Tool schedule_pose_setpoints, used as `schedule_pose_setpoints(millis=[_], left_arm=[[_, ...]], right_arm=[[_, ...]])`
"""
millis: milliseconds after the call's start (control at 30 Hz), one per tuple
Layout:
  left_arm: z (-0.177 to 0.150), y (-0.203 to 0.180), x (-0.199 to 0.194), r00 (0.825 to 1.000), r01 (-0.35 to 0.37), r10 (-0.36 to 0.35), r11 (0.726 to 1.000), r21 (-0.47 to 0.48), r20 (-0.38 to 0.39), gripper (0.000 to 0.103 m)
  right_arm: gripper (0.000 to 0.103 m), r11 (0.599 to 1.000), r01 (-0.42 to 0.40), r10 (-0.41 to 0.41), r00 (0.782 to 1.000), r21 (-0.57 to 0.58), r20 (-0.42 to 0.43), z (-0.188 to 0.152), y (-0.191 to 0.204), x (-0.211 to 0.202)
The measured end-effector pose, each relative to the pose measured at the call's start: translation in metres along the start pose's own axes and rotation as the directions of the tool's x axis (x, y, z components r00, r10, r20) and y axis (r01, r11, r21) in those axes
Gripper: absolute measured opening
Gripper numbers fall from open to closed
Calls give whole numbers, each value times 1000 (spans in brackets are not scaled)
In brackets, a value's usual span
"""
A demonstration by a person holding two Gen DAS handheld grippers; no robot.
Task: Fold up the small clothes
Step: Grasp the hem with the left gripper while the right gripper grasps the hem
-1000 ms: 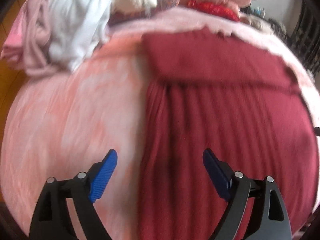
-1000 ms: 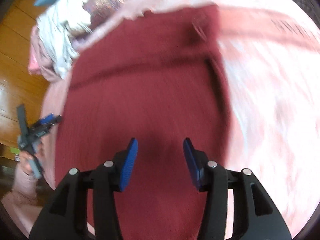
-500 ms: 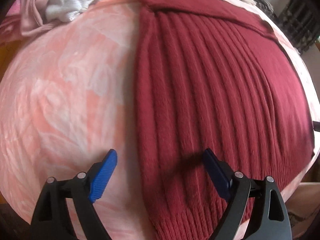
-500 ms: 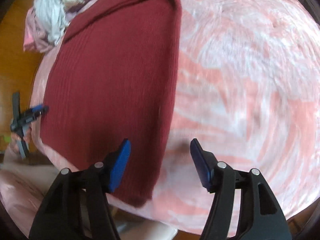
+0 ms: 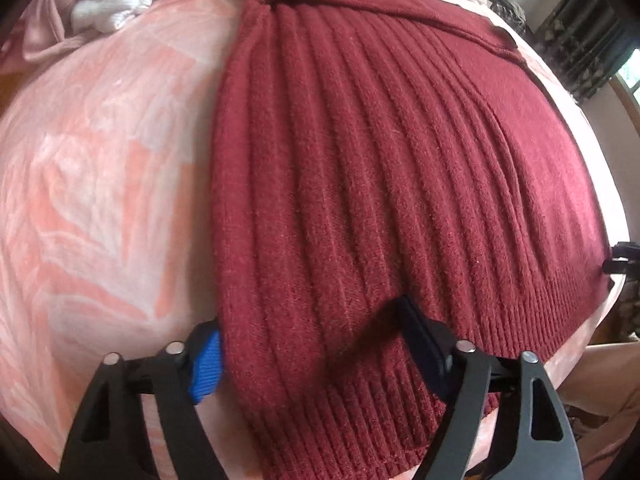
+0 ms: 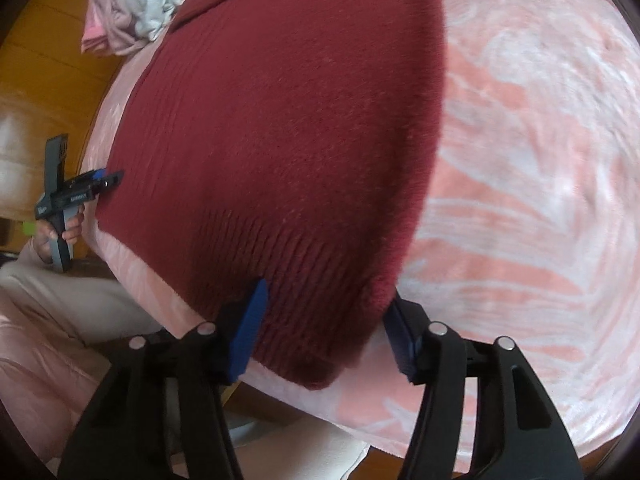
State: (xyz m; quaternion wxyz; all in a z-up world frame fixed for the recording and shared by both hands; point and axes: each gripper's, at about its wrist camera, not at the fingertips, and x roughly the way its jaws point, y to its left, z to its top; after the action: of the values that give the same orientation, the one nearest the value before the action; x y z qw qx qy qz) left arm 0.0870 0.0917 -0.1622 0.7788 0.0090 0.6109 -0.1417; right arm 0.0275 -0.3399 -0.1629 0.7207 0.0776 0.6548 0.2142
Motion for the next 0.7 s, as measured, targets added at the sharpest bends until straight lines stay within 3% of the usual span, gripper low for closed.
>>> schedule_pose_setpoints(millis=[33,67,100,133,300,533,700], left_arm=[[-1,0,-1,1000,2,-2,1000,-1,3,67],[-1,-1,-3,1000,7,-7,1000,-5,9,62],[-2,-2,-5,1000,18,-18,1000,-9,15,49],[-1,2,-7,999,34,-34,999,-12,18,38],[-5,10,-11,995,101,-101,995,-26,15,15],[0,20,-19,986,161,-157,983,-83,54,12],[8,25,-40,970,219,-206,972,-91,128,11]], right_arm=[[49,1000,-1,1,1000,0,2,2,4,2],[40,1000,-21,21,1000,5,9,2,3,1],[25,999,-50,50,999,13,13,1,1,0],[20,996,-90,90,996,28,12,1,-1,0],[12,994,-108,107,994,5,22,2,4,0],[10,982,-189,190,978,-16,84,8,4,-12],[10,971,-235,237,958,-31,160,21,6,-32]])
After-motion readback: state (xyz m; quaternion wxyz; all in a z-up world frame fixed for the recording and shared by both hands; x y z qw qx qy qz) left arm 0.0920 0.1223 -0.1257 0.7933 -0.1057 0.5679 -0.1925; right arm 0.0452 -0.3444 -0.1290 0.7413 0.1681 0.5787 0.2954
